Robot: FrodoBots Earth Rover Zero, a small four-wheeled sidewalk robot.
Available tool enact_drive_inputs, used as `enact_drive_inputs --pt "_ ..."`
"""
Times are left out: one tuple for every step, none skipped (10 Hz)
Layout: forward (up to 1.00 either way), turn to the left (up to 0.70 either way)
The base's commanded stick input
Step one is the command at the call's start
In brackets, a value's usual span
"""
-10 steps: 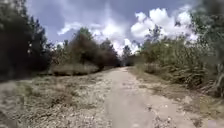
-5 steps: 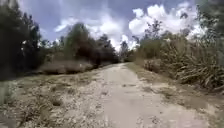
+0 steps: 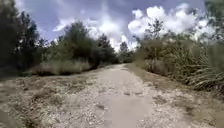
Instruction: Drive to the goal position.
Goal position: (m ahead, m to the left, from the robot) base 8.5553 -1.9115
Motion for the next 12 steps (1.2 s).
enact_drive_inputs --pt "0.85 0.00" --pt "0.85 0.00" --pt "0.85 0.00" --pt "0.85 0.00" --pt "0.85 0.00" --pt "0.85 0.00" --pt "0.85 0.00" --pt "0.85 0.00" --pt "0.85 0.00" --pt "0.85 0.00" --pt "0.85 0.00" --pt "0.85 0.00"
